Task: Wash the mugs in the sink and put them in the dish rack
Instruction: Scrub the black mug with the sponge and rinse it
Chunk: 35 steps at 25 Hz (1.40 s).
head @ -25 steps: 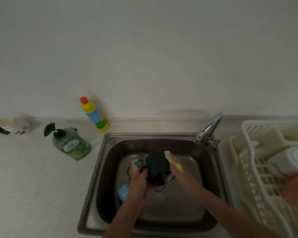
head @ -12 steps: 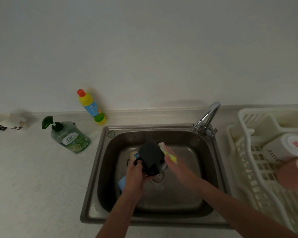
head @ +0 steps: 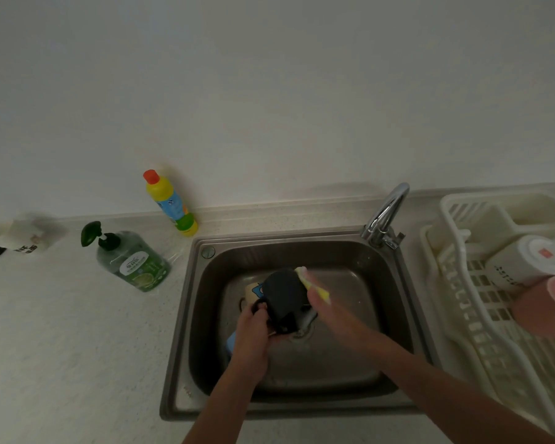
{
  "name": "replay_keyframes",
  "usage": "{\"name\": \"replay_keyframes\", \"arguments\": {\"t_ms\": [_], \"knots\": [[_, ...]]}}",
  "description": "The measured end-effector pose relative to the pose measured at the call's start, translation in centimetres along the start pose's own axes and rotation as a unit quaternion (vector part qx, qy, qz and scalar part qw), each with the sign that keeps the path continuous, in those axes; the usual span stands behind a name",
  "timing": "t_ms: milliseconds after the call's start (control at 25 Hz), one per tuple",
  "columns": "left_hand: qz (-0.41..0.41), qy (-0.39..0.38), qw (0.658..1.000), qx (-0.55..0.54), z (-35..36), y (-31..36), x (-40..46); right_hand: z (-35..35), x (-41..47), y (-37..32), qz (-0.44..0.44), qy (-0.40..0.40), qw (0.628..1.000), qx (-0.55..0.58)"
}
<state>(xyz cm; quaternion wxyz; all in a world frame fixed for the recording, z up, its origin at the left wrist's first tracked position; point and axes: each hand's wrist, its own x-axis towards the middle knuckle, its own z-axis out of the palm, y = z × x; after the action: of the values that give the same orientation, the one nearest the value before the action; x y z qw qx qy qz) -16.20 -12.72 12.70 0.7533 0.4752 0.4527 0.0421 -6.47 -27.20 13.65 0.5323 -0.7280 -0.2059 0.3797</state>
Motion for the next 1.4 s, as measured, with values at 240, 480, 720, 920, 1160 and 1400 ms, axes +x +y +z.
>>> {"name": "replay_keyframes", "arguments": {"t_ms": [240,480,720,920,1160,1400], "knots": [[0.060,-0.051,0.991,0.109,-1.4,-0.1,-0.2,3.5,-0.5,-2.2,-0.151,-0.019,0.912,-0.382],[-0.018,-0.035,0.998,-0.044,-2.7,2.5,-0.5,2.9,1.1,-1.6,0.102,0.011,0.989,0.111],[0.065,-0.031,0.994,0.078,-2.7,4.4,1.9,5.8,-0.5,-2.4,-0.057,0.107,0.993,-0.009],[0.167,-0.083,0.942,0.278,-2.7,2.9,2.9,5.7,0.9,-2.2,-0.183,0.078,0.911,-0.362],[0.028,-0.057,0.988,0.141,-2.5,1.5,3.2,3.4,2.2,-0.2,-0.010,0.078,0.995,0.060],[0.072,-0.038,0.985,0.154,-1.2,1.4,3.4,4.6,0.9,-1.1,-0.097,0.055,0.975,-0.191]]}}
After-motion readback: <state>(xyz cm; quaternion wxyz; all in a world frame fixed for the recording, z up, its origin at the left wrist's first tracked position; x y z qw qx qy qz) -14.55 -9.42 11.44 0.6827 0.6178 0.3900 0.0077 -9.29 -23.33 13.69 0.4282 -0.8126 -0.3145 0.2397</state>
